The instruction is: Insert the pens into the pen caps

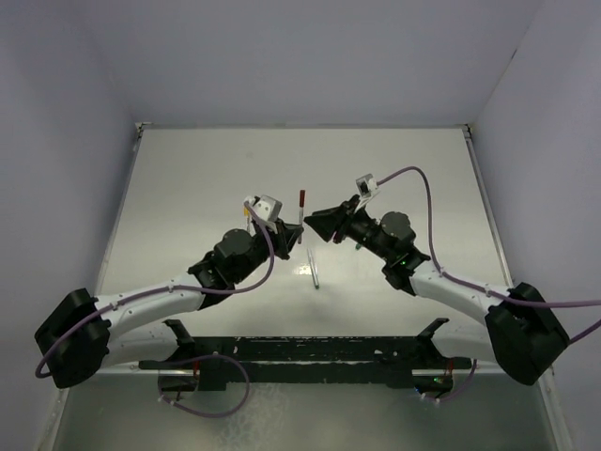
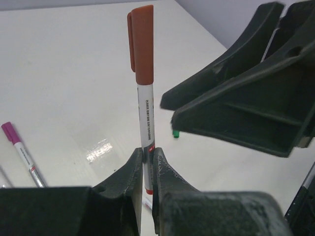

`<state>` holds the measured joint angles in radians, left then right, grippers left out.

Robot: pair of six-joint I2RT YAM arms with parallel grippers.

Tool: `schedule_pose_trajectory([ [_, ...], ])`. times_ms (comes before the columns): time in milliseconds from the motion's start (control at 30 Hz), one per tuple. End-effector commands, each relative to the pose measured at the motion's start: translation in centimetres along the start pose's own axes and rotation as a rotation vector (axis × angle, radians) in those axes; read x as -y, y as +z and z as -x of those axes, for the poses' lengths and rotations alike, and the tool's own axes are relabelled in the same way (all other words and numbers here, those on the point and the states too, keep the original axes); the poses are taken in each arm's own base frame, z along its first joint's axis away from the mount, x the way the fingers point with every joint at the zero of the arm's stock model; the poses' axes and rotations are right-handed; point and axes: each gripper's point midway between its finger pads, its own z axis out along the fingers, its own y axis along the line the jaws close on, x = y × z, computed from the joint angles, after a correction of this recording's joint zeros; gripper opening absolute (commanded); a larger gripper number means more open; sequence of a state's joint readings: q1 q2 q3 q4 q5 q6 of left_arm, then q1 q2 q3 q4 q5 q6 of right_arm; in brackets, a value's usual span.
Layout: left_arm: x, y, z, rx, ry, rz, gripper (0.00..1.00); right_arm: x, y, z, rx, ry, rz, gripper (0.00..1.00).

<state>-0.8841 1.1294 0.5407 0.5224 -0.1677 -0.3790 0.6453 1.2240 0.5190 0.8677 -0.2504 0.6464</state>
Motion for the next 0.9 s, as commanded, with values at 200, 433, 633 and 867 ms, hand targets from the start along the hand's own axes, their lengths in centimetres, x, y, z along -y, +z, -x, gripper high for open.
schedule_pose_trajectory([
  [200,-4.7,1.1,-2.4,-0.096,-0.018,0.282,0.00,0.9,-2.2,3.3,0.088,-0.072,-0.141,0.42],
  [433,-8.2,4.6,-5.3,-0.238,-0.006,0.453,0.00,5.0,-5.2,2.6,0.080,-0.078,-0.389,0.42],
  [633,-11.6,7.0,-7.8,-0.336,-0.149,0.471,0.00,7.3,-6.7,1.2,0.037,-0.037,-0.527,0.42],
  [867,-13.1,8.7,-10.0,-0.447,-0.145,0.529,0.00,8.5,-7.1,0.5,0.022,-0.030,-0.585,0.42],
])
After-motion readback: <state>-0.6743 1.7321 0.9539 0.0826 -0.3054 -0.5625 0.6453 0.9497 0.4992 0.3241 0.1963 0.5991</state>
